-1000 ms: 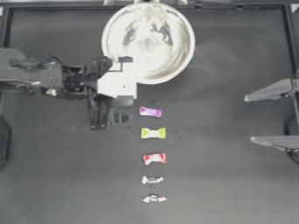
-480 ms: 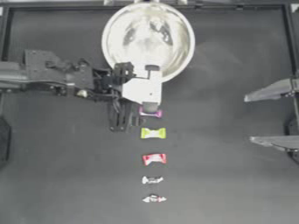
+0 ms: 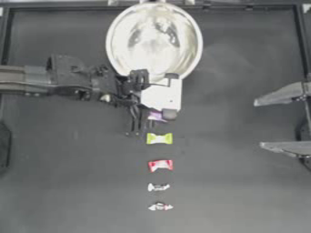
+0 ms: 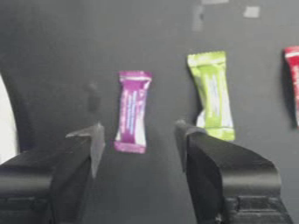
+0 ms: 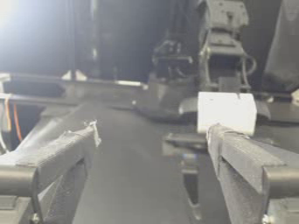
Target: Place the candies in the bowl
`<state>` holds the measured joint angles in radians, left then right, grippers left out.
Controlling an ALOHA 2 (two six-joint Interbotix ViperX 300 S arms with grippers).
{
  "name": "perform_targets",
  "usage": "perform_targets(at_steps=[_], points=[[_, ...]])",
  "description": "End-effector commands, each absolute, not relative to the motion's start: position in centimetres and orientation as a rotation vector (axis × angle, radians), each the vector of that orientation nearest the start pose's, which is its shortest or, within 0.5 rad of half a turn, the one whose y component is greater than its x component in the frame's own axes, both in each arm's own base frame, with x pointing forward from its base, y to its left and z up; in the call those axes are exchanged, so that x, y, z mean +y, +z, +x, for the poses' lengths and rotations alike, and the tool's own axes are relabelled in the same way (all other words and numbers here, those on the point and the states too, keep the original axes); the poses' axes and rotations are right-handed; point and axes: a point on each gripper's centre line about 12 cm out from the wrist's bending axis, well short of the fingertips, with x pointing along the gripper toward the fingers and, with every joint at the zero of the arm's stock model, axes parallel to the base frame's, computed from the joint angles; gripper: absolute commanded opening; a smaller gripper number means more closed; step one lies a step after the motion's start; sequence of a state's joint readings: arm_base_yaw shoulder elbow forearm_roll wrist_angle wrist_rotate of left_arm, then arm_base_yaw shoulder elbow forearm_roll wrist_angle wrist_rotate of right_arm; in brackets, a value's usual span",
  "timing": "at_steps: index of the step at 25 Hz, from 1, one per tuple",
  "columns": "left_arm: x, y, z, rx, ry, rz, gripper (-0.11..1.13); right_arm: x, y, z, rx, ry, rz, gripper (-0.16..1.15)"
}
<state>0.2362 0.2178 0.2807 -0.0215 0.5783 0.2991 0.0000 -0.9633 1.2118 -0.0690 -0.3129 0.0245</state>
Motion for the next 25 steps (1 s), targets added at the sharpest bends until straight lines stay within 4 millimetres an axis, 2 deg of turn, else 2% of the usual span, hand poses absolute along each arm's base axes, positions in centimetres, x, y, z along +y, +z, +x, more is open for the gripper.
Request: perform_targets(at_steps=[1,17,25], points=[[10.9,17.6,43.6,1.041,0.060,0.124,0.87,0.3,28.4,19.8,-0.072,0.021,-0.036,1.01],[12.3,14.6,44.9,1.090,0.009,0.075,0.88,0.3,28.5,19.8,-0.093,0.022,-0.035,1.01],[12.4,13.7,45.4,1.107,-0.002,0.084,0.88,0.2,28.4,19.8,-0.090,0.018,-0.022,1.01]])
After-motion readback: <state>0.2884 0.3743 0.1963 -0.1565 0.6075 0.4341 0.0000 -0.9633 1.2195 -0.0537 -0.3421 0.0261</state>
